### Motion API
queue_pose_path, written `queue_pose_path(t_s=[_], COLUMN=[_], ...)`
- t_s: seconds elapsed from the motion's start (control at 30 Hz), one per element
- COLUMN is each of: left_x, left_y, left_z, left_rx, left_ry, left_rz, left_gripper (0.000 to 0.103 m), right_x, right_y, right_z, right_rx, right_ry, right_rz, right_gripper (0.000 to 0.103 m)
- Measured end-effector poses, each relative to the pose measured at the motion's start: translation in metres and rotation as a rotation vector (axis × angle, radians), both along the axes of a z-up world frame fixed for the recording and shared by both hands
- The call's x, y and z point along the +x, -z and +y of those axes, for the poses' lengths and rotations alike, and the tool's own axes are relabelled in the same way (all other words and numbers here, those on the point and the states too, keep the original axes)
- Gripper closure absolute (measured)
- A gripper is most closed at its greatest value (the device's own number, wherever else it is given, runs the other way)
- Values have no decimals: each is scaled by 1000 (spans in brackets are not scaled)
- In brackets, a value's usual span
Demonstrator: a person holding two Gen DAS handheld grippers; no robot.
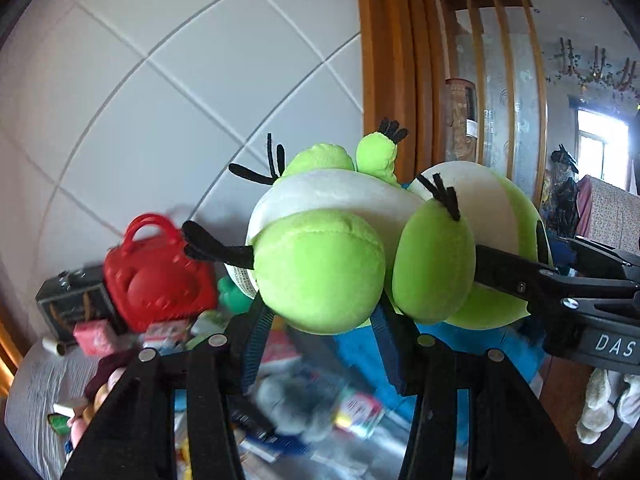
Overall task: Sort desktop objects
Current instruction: 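Carry the green plush frog with both tools over the crate and release it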
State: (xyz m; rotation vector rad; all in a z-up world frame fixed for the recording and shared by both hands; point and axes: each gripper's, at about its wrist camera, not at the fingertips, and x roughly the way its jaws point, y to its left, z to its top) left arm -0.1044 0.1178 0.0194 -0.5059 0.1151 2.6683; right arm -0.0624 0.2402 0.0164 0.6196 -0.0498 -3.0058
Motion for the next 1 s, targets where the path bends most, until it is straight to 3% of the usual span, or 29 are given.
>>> queue_pose_path(t_s=[0.23, 0.53, 0.73, 1.0], left_x=[-46, -82, -104, -126], left_y=[-23, -20, -20, -20], left_z=[112, 204, 230, 229], left_rx=[-55, -151, -164, -182], left_ry=[35, 71, 60, 24], left_rz=[-30, -148, -169, -218], left_gripper=[54, 54, 54, 52], right_x=[-35, -44, -72, -106], right_y=[-21, -17, -14, -15], right_z=[114, 195, 219, 225], right_rx=[-50, -105, -129, -147], right_ry=[49, 96, 99, 86], right_rz=[-10, -71, -103, -128], right_gripper=[35, 35, 35, 34])
